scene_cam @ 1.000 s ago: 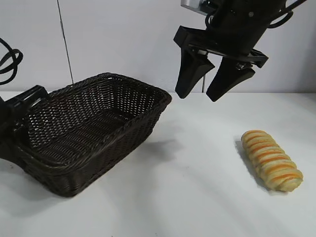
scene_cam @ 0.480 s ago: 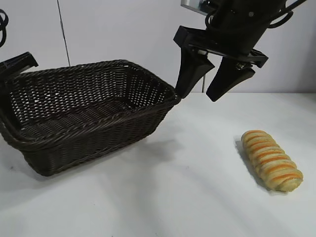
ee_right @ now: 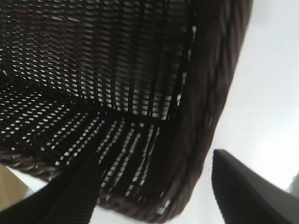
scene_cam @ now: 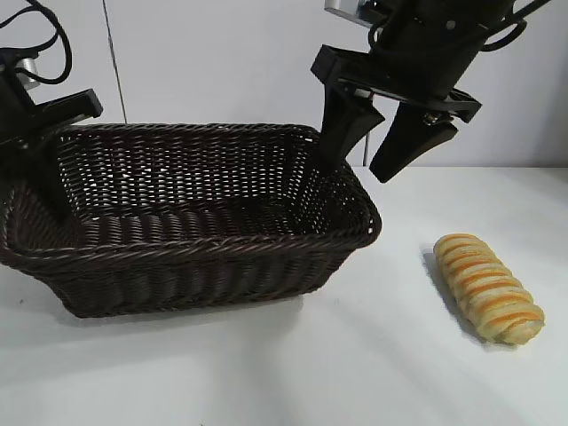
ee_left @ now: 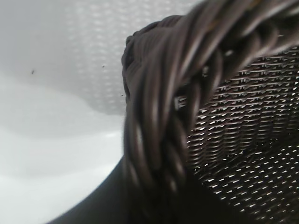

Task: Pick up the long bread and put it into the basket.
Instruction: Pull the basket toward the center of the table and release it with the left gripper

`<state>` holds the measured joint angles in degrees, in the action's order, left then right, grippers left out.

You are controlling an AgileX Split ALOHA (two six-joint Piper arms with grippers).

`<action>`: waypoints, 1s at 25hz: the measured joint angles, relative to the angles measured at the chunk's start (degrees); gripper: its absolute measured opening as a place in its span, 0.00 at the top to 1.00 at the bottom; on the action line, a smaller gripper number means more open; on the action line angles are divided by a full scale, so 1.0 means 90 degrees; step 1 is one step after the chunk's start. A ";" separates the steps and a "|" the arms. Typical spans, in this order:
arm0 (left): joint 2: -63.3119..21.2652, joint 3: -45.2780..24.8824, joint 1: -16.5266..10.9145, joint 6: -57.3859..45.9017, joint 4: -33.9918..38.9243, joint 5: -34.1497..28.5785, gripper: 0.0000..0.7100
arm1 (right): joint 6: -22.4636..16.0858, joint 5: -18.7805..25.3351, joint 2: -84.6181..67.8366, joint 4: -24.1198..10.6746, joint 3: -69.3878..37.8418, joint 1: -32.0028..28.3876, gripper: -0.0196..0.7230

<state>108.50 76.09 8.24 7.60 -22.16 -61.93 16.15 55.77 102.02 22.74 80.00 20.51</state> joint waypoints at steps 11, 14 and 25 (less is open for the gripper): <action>0.0696 0.0438 0.0000 0.0313 -0.0281 0.0008 0.86 | 0.0000 0.0000 0.0000 0.0001 0.0000 0.0000 0.31; 0.0819 0.0438 0.0000 0.0335 -0.0286 0.0038 0.86 | 0.0000 0.0000 0.0000 0.0007 0.0000 0.0000 0.31; 0.0851 0.0444 0.0000 0.0364 -0.0361 0.0194 0.70 | 0.0000 0.0000 0.0000 0.0021 0.0000 0.0000 0.31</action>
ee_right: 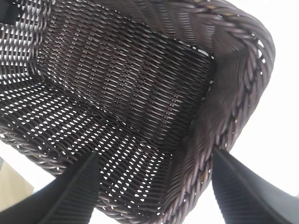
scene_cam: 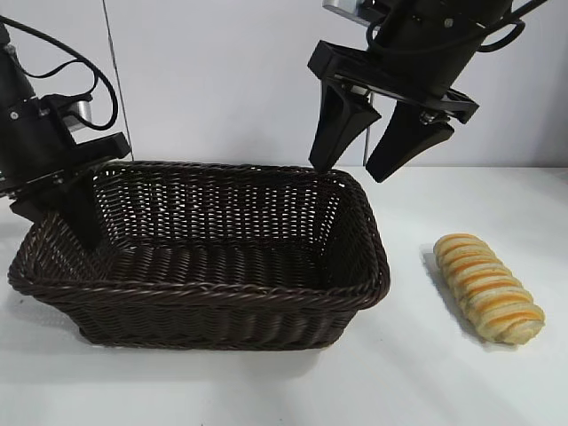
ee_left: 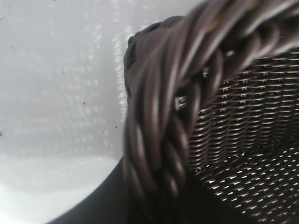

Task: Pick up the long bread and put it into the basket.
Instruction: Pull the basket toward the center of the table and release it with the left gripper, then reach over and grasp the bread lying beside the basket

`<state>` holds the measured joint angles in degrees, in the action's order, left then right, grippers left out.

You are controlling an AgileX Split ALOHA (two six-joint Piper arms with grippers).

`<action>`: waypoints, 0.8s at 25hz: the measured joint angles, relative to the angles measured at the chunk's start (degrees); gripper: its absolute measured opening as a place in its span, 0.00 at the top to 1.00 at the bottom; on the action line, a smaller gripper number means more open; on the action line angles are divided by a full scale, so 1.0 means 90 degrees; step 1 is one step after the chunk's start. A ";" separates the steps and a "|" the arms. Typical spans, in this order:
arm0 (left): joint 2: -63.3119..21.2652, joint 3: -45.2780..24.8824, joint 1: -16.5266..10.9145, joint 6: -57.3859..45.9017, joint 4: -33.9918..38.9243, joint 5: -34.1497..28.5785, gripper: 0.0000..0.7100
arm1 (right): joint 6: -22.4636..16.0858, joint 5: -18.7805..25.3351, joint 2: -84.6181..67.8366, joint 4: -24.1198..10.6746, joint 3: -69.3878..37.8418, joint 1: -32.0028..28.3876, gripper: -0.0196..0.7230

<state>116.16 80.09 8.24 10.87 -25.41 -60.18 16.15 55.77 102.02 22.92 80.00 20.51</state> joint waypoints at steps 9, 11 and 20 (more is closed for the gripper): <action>-0.0025 0.0033 0.0000 0.0000 0.0022 0.0019 0.33 | 0.0000 0.0000 0.0000 0.0000 0.0000 0.0000 0.31; -0.0149 0.0033 0.0000 -0.0024 0.0129 0.0013 0.33 | 0.0000 0.0000 0.0000 0.0000 0.0000 0.0000 0.31; -0.1072 0.0033 -0.0074 -0.0231 0.0364 -0.0190 0.32 | 0.0000 0.0000 0.0000 0.0000 0.0000 0.0000 0.31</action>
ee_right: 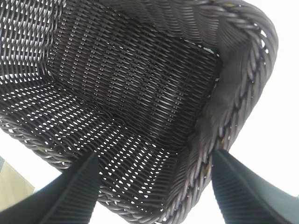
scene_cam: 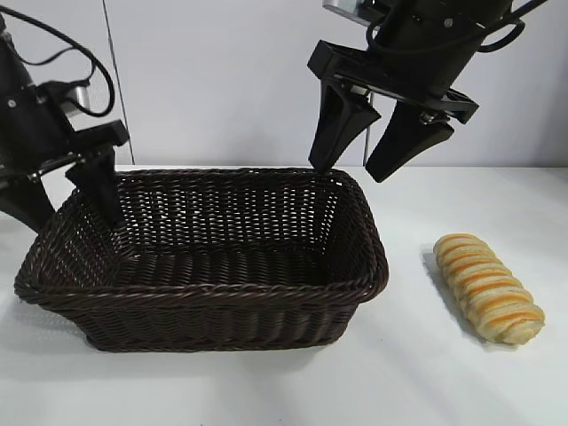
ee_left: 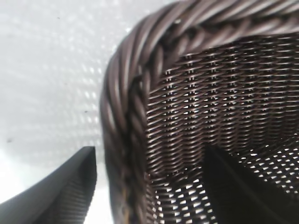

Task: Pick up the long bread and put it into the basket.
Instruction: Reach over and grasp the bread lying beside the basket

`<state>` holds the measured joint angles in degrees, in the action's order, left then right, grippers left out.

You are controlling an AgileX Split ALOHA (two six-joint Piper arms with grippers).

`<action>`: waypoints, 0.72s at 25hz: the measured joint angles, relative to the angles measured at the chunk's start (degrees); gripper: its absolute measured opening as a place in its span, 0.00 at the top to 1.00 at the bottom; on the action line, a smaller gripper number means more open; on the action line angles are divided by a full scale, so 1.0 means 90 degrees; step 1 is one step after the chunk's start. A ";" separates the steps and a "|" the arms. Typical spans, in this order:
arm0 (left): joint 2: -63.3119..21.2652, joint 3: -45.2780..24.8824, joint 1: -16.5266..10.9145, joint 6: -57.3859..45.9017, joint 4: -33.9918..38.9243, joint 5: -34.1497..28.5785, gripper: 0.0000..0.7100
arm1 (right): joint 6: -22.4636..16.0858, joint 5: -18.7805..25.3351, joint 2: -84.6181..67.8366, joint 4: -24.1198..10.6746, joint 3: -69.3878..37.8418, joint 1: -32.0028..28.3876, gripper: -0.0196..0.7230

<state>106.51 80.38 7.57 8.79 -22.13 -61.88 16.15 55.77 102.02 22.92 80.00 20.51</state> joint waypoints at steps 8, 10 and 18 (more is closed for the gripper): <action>-0.0707 -0.0008 -0.0002 -0.0310 -0.0387 -0.0154 0.32 | 0.0000 0.0000 0.0000 0.0000 0.0000 0.0000 0.31; -0.0780 -0.0081 0.0018 -0.0377 -0.0599 -0.0102 0.32 | 0.0000 0.0000 0.0000 0.0005 0.0000 0.0000 0.31; -0.0790 -0.0791 0.0498 -0.0752 -0.1183 0.0835 0.32 | 0.0000 0.0000 0.0000 0.0005 0.0000 0.0000 0.31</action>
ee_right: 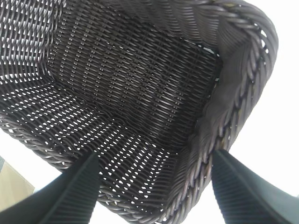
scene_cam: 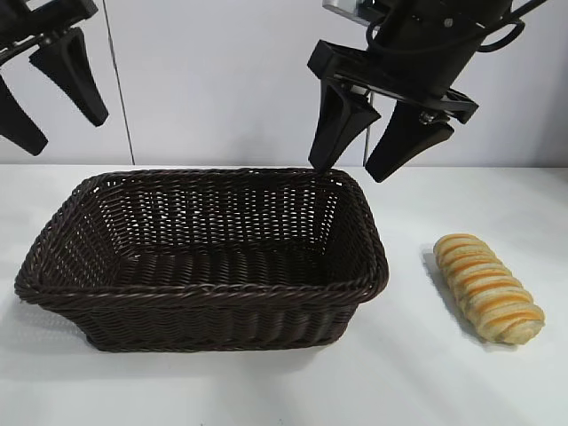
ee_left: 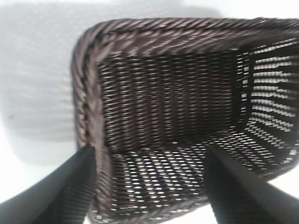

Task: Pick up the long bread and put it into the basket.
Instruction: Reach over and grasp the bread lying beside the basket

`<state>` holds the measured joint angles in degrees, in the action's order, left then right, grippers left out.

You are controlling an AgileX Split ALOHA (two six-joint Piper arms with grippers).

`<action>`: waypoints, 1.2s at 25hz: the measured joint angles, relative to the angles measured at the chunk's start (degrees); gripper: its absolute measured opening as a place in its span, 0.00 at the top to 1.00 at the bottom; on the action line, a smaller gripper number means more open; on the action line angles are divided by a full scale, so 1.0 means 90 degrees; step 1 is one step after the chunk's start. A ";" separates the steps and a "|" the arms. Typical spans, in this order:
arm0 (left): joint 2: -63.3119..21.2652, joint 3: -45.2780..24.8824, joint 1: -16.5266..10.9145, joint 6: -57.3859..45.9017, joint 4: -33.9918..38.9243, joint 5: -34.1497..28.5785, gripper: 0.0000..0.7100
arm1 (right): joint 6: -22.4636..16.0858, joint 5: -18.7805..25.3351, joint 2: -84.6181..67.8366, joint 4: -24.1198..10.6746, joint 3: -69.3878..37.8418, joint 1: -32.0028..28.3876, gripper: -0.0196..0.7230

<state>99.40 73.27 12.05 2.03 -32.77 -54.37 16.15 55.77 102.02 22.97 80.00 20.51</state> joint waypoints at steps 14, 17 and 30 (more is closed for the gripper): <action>0.0000 -0.0027 0.0028 -0.0174 -0.0345 0.0335 0.32 | 0.0000 0.0000 0.0000 0.0022 0.0000 0.0000 0.31; 0.0000 -0.0027 0.0028 -0.0174 -0.0350 0.0339 0.32 | 0.0000 0.0000 0.0000 0.0022 0.0000 0.0000 0.31; 0.0000 -0.0027 0.0028 -0.0173 -0.0350 0.0348 0.32 | -0.1042 0.0007 0.0000 -0.0953 0.0000 0.0000 0.31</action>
<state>99.40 73.02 12.30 0.47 -35.92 -51.24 6.77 55.84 102.02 14.39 80.00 20.51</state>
